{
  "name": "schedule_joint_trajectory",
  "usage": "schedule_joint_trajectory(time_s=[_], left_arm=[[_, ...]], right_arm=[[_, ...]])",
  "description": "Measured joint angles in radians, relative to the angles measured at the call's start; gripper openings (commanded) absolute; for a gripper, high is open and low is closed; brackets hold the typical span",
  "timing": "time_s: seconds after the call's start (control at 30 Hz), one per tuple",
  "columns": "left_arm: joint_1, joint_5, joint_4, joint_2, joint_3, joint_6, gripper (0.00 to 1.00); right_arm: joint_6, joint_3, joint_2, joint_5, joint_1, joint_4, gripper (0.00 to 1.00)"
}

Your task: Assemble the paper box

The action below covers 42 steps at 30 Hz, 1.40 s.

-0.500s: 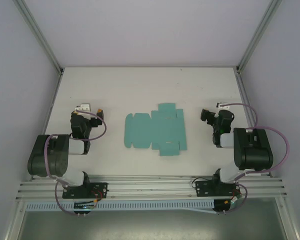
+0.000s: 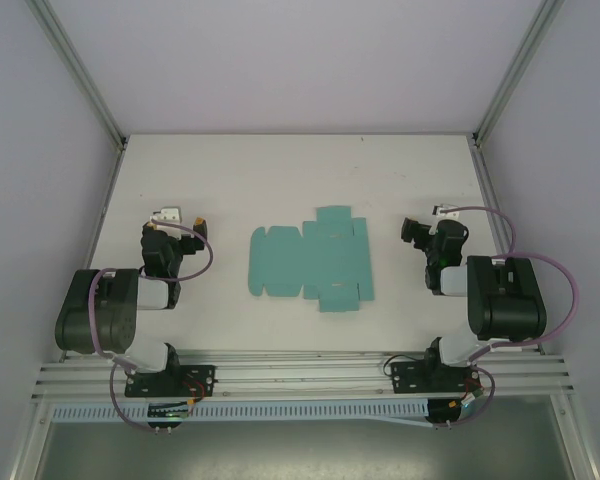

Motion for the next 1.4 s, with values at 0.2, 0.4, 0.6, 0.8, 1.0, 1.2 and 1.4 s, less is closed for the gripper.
schedule_joint_trajectory(time_s=[0.2,0.4,0.6,0.8,1.0,1.2,1.4], left_arm=[[0.0,0.0,0.0,0.0,0.0,0.0,0.99],[0.0,0.0,-0.002,-0.001,0.0,0.0,0.99],[0.0,-0.013,-0.196,-0.096,0.087,-0.006,0.99],[0.0,0.051,-0.457,-0.293,0.225,-0.099,0.99],[0.0,0.241,-0.718,-0.304,0.353,-0.265,0.99],[-0.068,0.393,-0.869,-0.205,0.363,-0.366,0.99],[-0.156,0.484,-0.945,-0.064,0.419,-0.395,0.99]], right_arm=[[0.001,0.0,0.0,0.0,0.0,0.0,0.99],[0.003,0.0,0.0,-0.005,-0.002,0.001,0.99],[0.006,0.034,-0.143,-0.019,-0.001,-0.165,0.99],[0.074,0.233,-0.354,-0.012,0.036,-0.476,0.99],[0.21,0.337,-0.429,-0.047,0.188,-0.701,0.81],[0.343,0.433,-0.248,-0.174,0.303,-0.867,0.72],[0.42,0.497,0.005,-0.291,0.366,-0.917,0.64]])
